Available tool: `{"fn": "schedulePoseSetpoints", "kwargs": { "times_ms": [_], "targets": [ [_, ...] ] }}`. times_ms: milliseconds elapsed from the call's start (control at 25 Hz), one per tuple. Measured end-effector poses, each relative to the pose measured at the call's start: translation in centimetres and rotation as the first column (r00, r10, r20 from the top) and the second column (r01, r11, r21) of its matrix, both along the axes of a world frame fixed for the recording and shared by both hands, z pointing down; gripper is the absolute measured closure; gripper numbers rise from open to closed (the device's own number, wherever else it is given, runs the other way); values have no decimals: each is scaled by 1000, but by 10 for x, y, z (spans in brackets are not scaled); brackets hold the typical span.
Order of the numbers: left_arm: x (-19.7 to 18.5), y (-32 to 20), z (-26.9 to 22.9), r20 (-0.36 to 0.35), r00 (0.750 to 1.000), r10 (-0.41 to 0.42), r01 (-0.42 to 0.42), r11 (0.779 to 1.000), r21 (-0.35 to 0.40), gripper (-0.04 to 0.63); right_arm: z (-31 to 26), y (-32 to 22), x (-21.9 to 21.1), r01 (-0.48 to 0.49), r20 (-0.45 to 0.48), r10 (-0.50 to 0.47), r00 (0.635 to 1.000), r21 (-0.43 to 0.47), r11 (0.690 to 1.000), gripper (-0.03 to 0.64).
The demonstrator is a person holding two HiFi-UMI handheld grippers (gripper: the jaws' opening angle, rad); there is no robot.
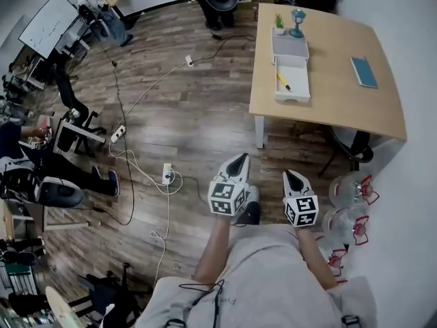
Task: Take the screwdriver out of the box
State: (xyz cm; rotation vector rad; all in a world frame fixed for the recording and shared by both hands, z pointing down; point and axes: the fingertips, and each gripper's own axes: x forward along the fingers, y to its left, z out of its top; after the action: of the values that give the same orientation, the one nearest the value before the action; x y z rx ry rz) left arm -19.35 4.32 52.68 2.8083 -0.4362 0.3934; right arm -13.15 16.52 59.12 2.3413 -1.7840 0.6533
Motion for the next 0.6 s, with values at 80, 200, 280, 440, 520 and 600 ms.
{"fn": "schedulePoseSetpoints", "kwargs": {
  "times_ms": [80,200,280,440,520,600],
  "targets": [
    [14,-24,-3,-9,1000,-14,15,1000,11,591,-6,-21,13,4,-12,-4,1000,4,1000,618],
    [33,-57,-8,-19,999,-37,37,999,32,591,-21,-52,39,-8,-35,8,999,22,1000,617],
    [47,-75,-7,-16,999,-46,46,998,40,591,-29,-71,58,-19,-49,21,999,40,999,617],
    [73,-104,-6,-11,1000,-10,10,999,33,591,-40,-107,85,-18,-7,19,1000,110,994,617],
    [83,-118,-12,-22,1000,3,-3,999,37,591,-45,-127,96,-6,9,5,1000,125,992,615],
    [89,-131,-16,-23,1000,9,-8,999,53,591,-48,-145,106,7,13,-9,1000,128,992,615]
  ]
}}
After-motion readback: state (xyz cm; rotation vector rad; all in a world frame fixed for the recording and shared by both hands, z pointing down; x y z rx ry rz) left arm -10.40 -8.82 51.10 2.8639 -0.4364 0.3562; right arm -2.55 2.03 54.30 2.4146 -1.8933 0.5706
